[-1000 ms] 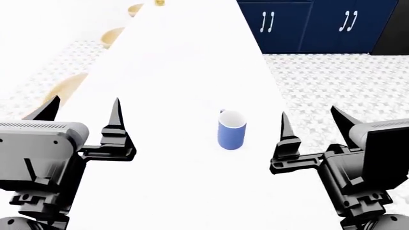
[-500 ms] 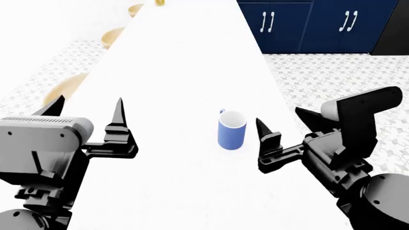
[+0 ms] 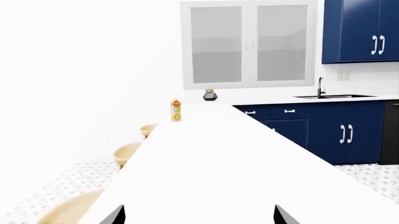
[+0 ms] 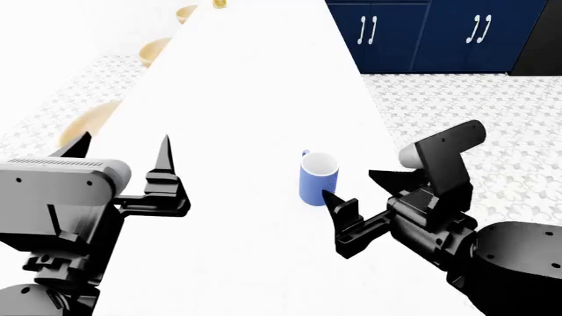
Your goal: A wet mug is on the counter and needs to be dried. Pick it up and place it upside down in the open cabinet.
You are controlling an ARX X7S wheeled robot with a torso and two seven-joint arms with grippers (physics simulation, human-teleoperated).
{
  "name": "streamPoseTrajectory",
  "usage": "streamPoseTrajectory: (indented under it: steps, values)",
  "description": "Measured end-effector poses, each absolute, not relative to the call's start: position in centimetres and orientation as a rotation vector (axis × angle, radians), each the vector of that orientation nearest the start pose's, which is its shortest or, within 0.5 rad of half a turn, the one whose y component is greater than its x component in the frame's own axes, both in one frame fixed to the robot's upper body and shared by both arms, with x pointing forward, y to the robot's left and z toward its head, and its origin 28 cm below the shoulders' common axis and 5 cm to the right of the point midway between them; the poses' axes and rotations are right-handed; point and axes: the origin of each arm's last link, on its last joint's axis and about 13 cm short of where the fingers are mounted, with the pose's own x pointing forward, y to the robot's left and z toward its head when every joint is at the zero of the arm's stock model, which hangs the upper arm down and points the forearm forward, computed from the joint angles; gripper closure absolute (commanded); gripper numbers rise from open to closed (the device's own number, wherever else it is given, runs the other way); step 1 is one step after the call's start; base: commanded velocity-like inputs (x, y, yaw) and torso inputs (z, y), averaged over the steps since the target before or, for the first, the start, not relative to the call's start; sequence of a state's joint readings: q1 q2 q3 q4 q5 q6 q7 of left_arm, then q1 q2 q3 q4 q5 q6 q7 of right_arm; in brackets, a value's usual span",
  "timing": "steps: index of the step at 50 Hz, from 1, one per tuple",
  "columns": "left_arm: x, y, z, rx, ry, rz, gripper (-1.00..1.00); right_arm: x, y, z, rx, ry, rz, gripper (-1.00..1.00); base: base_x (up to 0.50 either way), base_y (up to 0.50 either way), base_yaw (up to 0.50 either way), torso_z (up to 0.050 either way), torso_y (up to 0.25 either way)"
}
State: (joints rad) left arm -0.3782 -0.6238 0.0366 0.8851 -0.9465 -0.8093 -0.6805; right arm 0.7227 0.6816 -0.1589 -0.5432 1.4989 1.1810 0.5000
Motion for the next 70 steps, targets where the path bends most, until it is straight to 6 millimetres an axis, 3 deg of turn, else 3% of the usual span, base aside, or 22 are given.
streamPoseTrajectory:
  steps: [26, 70]
  values:
    - [19.0, 23.5, 20.5, 0.033, -0.2, -0.028, -1.0, 23.5, -12.3, 19.1, -0.067, 0.404, 0.523, -1.0, 0.0, 0.0, 0.0, 0.0, 0.0]
    - [19.0, 23.6, 20.0, 0.033, -0.187, -0.022, -1.0, 28.1, -10.5, 16.5, -0.015, 0.45, 0.498, -1.0, 0.0, 0.0, 0.0, 0.0, 0.0]
